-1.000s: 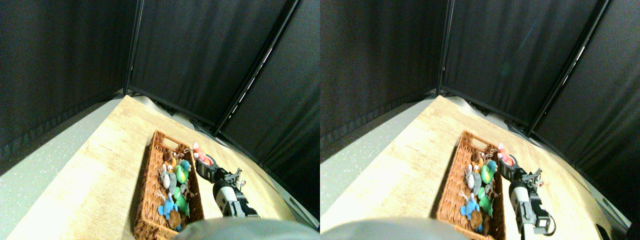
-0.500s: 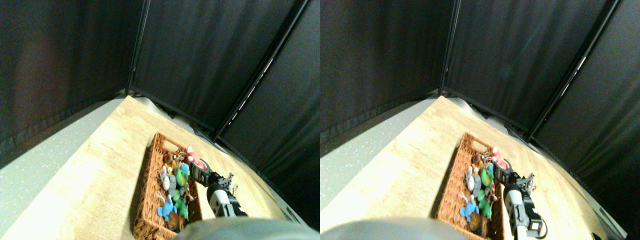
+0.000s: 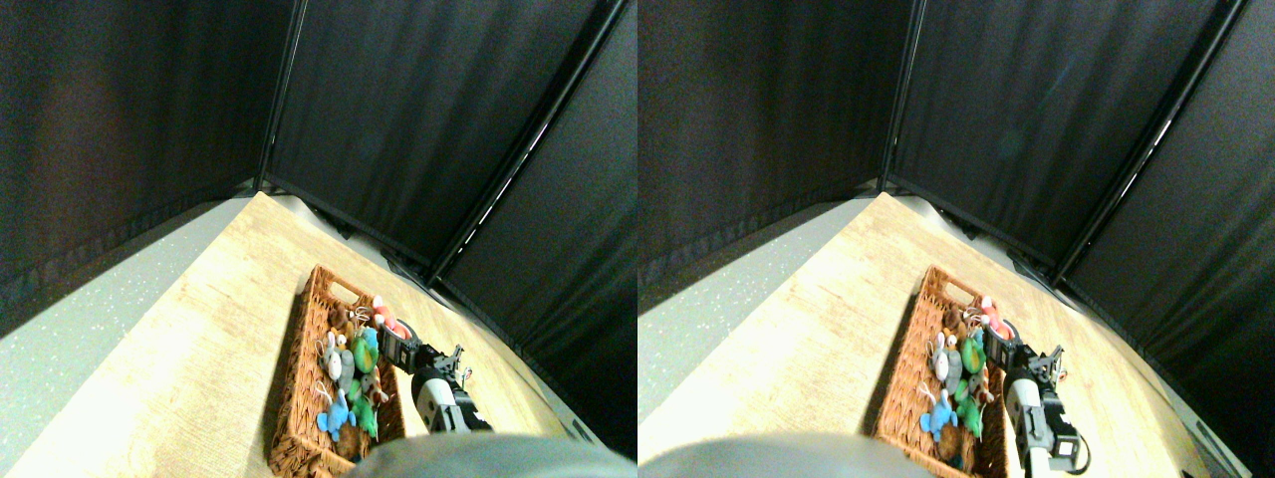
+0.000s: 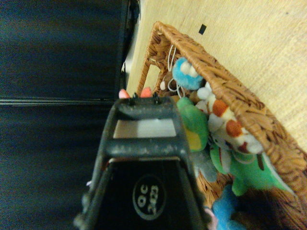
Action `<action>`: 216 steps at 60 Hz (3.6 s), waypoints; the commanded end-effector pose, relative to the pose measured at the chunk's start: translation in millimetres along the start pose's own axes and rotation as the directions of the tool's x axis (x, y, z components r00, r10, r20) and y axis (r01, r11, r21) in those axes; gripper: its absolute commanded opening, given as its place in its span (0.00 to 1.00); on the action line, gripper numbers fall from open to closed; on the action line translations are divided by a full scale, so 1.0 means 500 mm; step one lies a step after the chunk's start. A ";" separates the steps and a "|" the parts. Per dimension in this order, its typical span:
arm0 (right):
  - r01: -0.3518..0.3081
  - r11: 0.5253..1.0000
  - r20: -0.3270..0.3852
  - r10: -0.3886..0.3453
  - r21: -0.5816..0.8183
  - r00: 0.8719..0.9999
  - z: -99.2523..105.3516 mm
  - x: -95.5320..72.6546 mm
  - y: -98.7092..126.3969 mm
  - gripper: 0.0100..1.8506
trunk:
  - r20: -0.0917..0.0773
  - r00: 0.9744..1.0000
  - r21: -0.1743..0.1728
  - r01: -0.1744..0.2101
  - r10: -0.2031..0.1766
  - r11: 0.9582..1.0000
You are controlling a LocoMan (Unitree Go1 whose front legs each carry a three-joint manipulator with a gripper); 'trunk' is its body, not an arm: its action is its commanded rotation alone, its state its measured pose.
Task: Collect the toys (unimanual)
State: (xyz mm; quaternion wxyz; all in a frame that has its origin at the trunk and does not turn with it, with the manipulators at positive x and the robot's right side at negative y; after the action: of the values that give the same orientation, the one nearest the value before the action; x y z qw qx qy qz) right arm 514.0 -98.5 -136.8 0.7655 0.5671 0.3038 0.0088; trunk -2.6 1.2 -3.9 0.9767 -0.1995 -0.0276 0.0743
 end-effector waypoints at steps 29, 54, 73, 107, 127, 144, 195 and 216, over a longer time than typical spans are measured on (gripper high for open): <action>-0.040 0.999 0.026 0.041 -0.018 0.999 0.021 -0.017 0.023 0.61 | -0.006 1.000 -0.006 -0.003 0.003 1.000; -0.089 0.990 0.250 0.113 -0.108 0.961 0.084 -0.030 0.011 0.03 | -0.006 0.999 0.056 0.034 -0.034 0.998; -0.012 0.956 0.385 0.129 -0.294 0.914 0.132 -0.087 -0.011 0.03 | -0.018 0.996 0.120 0.083 -0.082 0.989; 0.029 0.976 0.475 0.079 -0.215 0.876 0.164 -0.178 -0.074 0.03 | -0.045 0.987 0.186 0.159 -0.153 0.970; 0.037 0.974 0.502 0.083 -0.224 0.861 0.158 -0.185 -0.073 0.03 | -0.047 0.987 0.185 0.158 -0.151 0.970; 0.018 0.977 0.495 0.092 -0.214 0.864 0.149 -0.173 -0.064 0.03 | -0.045 0.988 0.180 0.152 -0.146 0.972; 0.036 0.976 0.512 0.082 -0.216 0.855 0.155 -0.152 -0.056 0.03 | -0.056 0.987 0.175 0.158 -0.150 0.972; 0.042 0.978 0.520 0.073 -0.206 0.851 0.153 -0.152 -0.056 0.03 | -0.060 0.986 0.174 0.162 -0.154 0.971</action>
State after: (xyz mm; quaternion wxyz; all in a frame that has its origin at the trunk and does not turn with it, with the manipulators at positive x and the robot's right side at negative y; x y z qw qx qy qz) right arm 477.8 -202.5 -117.4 0.8702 0.4721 0.0908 -0.1074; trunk 0.7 -3.4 -5.2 0.9948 -0.1010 -0.0102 -0.0020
